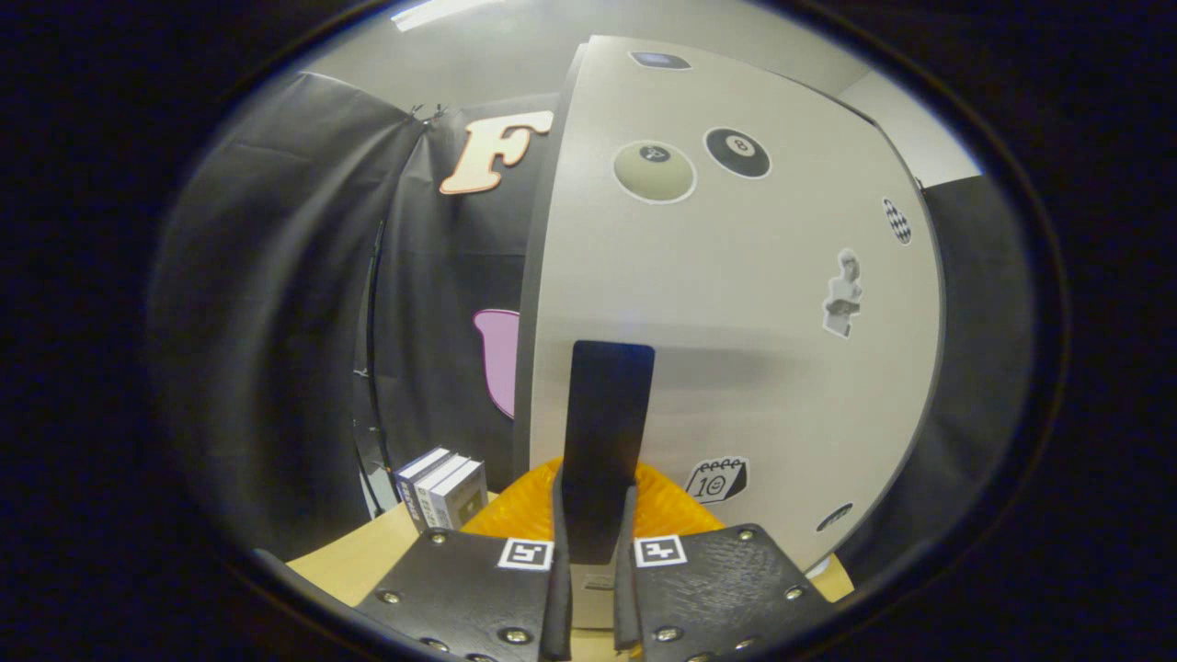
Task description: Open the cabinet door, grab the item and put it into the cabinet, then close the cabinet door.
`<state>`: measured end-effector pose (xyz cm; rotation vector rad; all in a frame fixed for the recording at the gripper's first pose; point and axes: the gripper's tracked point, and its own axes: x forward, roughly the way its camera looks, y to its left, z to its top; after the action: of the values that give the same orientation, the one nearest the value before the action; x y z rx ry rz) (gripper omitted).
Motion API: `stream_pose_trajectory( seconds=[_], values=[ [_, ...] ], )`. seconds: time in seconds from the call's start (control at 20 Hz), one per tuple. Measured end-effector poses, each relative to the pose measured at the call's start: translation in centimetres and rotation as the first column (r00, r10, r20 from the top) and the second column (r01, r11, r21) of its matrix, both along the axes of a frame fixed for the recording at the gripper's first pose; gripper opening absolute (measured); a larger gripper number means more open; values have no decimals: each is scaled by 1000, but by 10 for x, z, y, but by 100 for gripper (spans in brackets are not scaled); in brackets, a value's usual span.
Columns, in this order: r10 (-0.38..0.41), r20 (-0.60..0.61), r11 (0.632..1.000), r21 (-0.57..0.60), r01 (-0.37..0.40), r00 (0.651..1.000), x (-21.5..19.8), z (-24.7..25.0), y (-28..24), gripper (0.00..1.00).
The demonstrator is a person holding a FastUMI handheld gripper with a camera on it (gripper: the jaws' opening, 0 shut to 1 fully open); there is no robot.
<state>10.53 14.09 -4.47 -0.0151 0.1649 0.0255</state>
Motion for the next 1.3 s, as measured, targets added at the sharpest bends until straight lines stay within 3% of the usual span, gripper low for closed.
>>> stream_pose_trajectory(
  seconds=[1.3],
  values=[
    [137,-36,990,24,-136,990,-38,2,-10,18]
  ],
)
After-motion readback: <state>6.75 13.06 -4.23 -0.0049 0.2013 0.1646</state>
